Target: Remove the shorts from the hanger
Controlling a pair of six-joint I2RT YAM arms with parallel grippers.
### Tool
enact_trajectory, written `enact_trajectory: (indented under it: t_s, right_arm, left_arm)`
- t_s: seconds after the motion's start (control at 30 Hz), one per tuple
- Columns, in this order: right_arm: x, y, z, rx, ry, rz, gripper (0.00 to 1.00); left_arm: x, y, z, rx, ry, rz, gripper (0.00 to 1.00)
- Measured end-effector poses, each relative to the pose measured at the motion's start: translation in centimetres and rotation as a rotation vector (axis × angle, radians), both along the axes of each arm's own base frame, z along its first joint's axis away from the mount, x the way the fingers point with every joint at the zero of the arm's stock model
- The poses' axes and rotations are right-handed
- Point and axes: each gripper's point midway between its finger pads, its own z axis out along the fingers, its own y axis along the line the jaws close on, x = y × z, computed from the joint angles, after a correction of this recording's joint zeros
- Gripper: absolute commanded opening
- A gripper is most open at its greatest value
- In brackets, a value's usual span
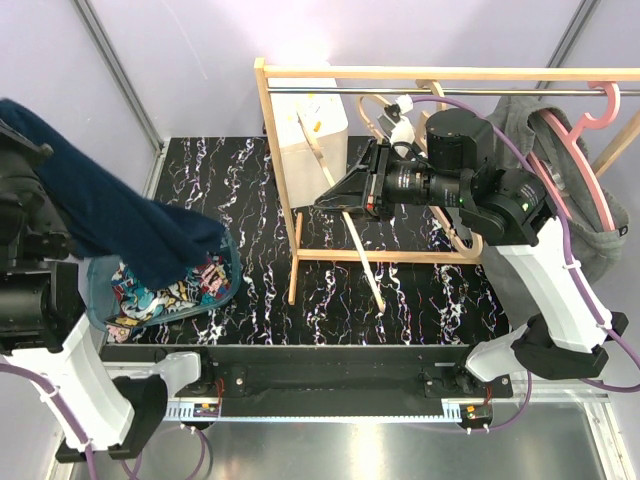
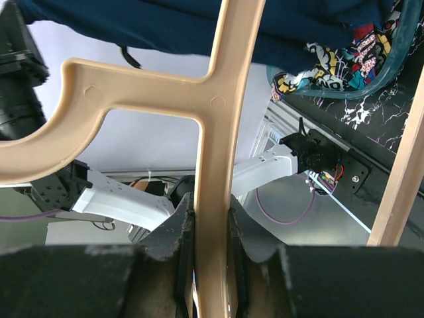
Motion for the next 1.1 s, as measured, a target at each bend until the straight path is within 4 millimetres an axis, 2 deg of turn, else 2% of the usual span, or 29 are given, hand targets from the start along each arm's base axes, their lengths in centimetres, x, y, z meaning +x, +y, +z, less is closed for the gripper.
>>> enact_trajectory:
  t_s: [0.03, 0.1, 0.17, 0.23, 0.3, 0.4, 0.53, 0.6, 0.67, 0.73, 0.8, 0.87, 0.93, 0.97, 1.0, 1.03, 1.1]
  right_arm:
    - [0.0, 0.0, 0.0, 0.001, -0.001, 0.0, 0.0]
    - [0.1, 0.2, -0.2, 0.001, 0.001, 0.002, 0.0]
    - [0.2, 0.4, -0.5, 0.002, 0.008, 0.006, 0.0]
    - [0.4, 0.8, -1.1, 0.002, 0.021, 0.011, 0.0]
    - [0.5, 1.1, -2.2, -0.009, 0.039, 0.014, 0.0]
    - [0.5, 1.1, -3.6, -0.024, 0.061, 0.017, 0.0]
    - [0.2, 0.7, -3.5, -0.013, 0.048, 0.015, 0.0]
    - [-0.1, 0.3, -3.0, 0.001, 0.025, 0.012, 0.0]
    - [-0.3, -0.5, -2.3, 0.016, 0.0, -0.007, 0.0]
    - [-0.5, -1.2, -1.6, 0.03, -0.02, -0.024, 0.0]
    - [-0.6, -1.6, -1.1, 0.043, -0.038, -0.04, 0.0]
    - [-0.3, -1.9, -0.8, 0.052, -0.053, -0.063, 0.0]
    - [0.2, -2.1, -0.8, 0.053, -0.054, -0.086, 0.0]
    - [0.6, -2.1, -1.0, 0.051, -0.052, -0.099, 0.0]
    - [0.9, -2.0, -1.1, 0.051, -0.05, -0.107, 0.0]
    - [1.3, -2.0, -1.1, 0.051, -0.046, -0.117, 0.0]
    - [2.0, -1.6, -1.2, 0.054, -0.043, -0.133, 0.0]
  left_arm:
    - [0.0, 0.0, -0.4, -0.004, 0.009, 0.001, 0.0]
    - [1.1, 0.0, -2.6, -0.041, 0.048, -0.009, 0.0]
    - [2.8, -0.1, -5.2, -0.078, 0.11, -0.019, 0.0]
    - [5.1, -0.2, -8.7, -0.135, 0.187, -0.034, 0.0]
    - [7.3, -0.6, -13.2, -0.198, 0.283, -0.053, 0.0]
    - [9.8, -1.5, -21.3, -0.295, 0.454, -0.098, 0.0]
    - [11.3, -3.5, -30.9, -0.476, 0.63, -0.191, 0.0]
    - [11.4, -5.1, -34.3, -0.588, 0.67, -0.251, 0.0]
    - [11.1, -6.7, -36.3, -0.683, 0.667, -0.31, 0.07]
    - [10.4, -7.9, -37.6, -0.766, 0.651, -0.346, 0.09]
    - [9.5, -8.4, -38.4, -0.824, 0.637, -0.345, 0.1]
    - [8.8, -8.4, -38.8, -0.867, 0.618, -0.327, 0.19]
    - [8.1, -8.3, -38.9, -0.893, 0.603, -0.302, 0.48]
    - [7.8, -8.1, -38.9, -0.901, 0.599, -0.284, 0.7]
    - [7.4, -7.9, -39.0, -0.913, 0.593, -0.262, 0.8]
    - [6.9, -7.6, -39.1, -0.92, 0.592, -0.235, 0.98]
    - [5.7, -7.2, -39.1, -0.931, 0.595, -0.19, 0.99]
